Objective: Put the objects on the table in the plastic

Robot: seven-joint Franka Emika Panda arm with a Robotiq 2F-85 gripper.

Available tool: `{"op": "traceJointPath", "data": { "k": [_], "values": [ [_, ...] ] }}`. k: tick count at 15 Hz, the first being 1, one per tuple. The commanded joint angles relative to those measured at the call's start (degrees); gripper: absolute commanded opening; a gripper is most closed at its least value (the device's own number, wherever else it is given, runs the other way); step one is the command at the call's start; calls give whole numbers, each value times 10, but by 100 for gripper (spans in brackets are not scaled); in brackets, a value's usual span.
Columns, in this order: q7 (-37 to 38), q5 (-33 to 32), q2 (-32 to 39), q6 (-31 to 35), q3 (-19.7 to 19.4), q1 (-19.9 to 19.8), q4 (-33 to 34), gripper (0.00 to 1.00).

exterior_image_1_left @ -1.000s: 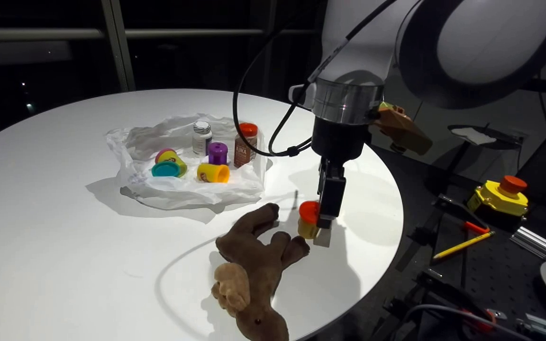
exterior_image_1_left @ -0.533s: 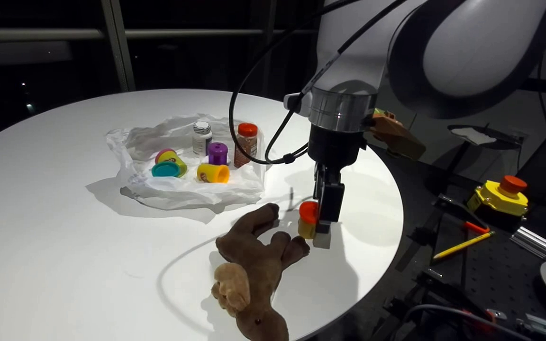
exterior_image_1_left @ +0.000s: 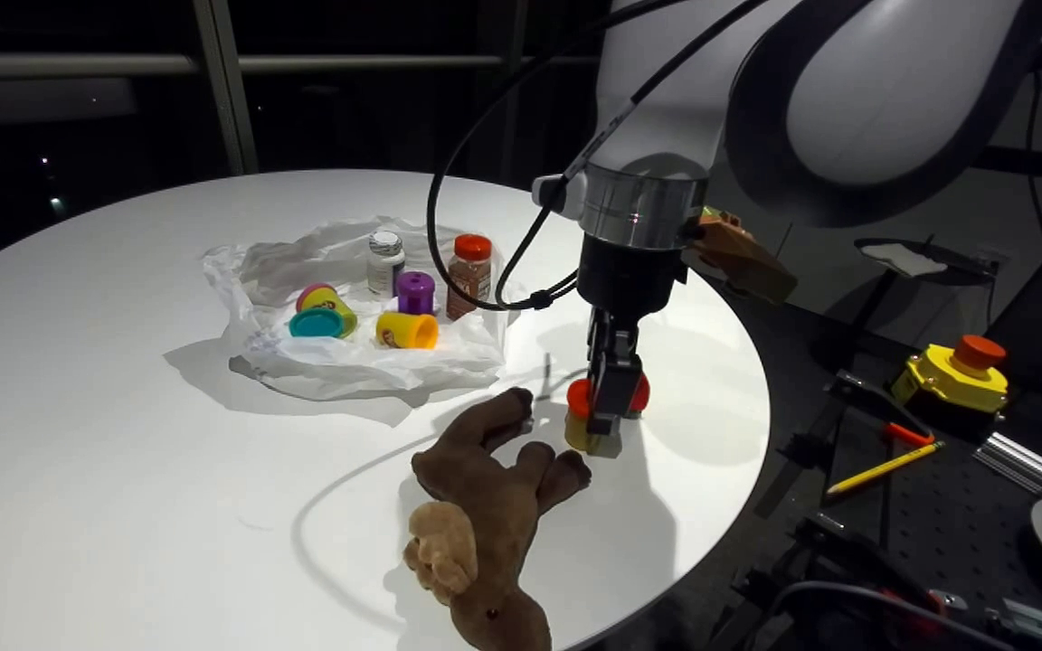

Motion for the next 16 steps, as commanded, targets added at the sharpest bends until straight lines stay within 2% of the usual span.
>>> {"op": "traceJointPath", "data": {
  "k": [1, 4, 6, 10, 13, 16],
  "values": [
    [10, 15, -57, -2, 15, -2, -4, 28],
    [44, 4, -96, -28, 13, 18, 19, 28],
    [85, -27, -96, -42, 0, 33, 57, 28],
    [128, -75, -35, -23, -13, 42, 149, 25],
    [190, -147, 24, 15, -47, 62, 219, 23],
    [213, -163, 91, 12, -75, 83, 295, 23]
  ]
}}
